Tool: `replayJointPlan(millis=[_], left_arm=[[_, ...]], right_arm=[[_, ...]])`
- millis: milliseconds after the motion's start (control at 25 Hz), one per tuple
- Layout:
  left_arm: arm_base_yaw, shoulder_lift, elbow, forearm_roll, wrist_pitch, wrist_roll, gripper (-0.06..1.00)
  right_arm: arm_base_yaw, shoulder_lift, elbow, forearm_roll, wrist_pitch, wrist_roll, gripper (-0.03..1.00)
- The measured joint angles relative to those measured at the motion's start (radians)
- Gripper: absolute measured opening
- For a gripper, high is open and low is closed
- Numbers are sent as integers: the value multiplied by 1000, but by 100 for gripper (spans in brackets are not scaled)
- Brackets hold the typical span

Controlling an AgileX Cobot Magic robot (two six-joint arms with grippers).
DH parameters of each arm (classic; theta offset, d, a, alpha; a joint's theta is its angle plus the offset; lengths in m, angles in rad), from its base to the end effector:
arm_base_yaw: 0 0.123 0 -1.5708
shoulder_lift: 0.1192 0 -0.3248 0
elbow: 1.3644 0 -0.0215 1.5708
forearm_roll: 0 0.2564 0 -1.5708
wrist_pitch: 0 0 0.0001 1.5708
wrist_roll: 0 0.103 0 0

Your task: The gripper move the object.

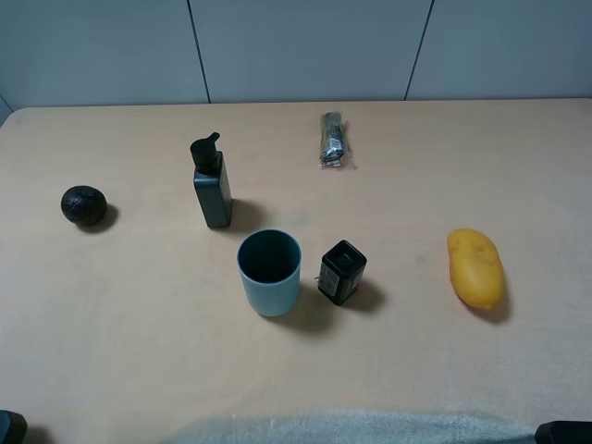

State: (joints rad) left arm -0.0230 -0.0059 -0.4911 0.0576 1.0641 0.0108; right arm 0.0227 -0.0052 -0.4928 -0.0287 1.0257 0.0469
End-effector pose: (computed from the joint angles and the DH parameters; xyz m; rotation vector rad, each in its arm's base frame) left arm -0.0293 0.0059 0.2715 0.0320 2.0496 0.0614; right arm -0.0277 -0.0032 0.2755 0.0250 2.0108 0.0102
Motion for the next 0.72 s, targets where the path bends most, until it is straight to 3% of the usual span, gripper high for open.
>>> replayJointPlan(millis=[720], left_arm=[[0, 0, 0, 0, 0, 0, 91]], right_arm=[[0, 0, 0, 16, -1, 0, 69]])
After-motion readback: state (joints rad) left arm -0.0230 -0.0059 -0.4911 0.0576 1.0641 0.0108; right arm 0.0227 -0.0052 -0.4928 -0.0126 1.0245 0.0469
